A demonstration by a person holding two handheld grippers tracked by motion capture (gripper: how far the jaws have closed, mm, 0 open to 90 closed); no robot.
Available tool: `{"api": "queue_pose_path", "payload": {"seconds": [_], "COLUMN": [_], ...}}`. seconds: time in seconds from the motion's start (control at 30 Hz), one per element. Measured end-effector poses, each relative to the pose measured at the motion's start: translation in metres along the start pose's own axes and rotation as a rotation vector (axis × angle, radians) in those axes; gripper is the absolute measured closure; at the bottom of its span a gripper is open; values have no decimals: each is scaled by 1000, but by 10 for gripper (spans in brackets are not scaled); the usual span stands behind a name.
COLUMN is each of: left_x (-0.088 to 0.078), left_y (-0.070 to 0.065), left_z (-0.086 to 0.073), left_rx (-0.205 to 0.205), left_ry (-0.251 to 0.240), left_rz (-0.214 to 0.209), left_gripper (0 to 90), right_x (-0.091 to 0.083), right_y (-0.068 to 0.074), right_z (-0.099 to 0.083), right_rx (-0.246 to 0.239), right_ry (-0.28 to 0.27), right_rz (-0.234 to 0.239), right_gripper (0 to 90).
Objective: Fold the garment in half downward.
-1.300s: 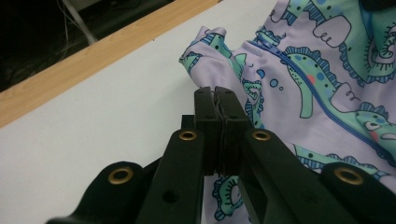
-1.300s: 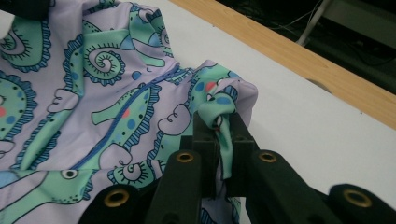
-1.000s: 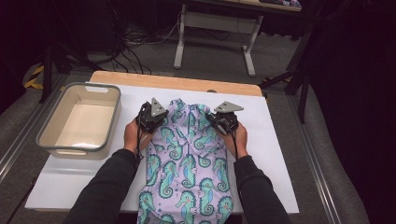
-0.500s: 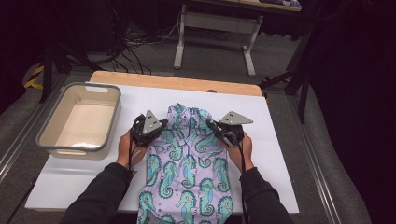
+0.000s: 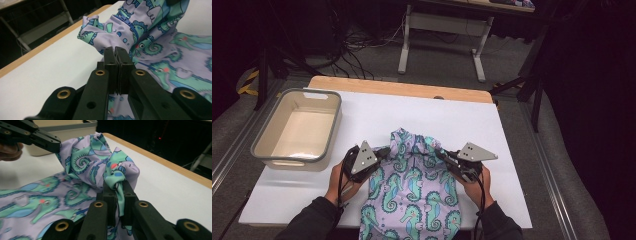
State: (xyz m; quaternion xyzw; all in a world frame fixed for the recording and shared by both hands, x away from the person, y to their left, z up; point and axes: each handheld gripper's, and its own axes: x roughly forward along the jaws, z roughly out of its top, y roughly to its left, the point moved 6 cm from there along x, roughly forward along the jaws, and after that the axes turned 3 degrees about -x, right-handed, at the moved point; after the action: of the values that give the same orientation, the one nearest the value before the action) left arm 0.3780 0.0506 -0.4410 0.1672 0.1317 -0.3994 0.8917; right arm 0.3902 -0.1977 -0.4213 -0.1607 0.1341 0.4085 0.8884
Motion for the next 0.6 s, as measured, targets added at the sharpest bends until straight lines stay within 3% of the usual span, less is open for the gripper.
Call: {"api": "queue_pose_path", "payload": {"seconds": [0.23,0.33,0.6], "left_x": [-22,-28,-38], "left_y": [-23,-31,-45], "left_z": [-11,-21,-43], "left_rx": [16,44,23], "left_ry": [7,33,94], "left_rz": [-64,-80,-128], "left_gripper": [882,880,875], "right_x": [-30,-38,-48], "right_y": [21,33,60], "right_z": [-15,-25,-54], "right_rx": [9,-6,-22], "right_ry": [-9,13,94], "right_rz": [70,107,187], "right_gripper": [854,851,842]}}
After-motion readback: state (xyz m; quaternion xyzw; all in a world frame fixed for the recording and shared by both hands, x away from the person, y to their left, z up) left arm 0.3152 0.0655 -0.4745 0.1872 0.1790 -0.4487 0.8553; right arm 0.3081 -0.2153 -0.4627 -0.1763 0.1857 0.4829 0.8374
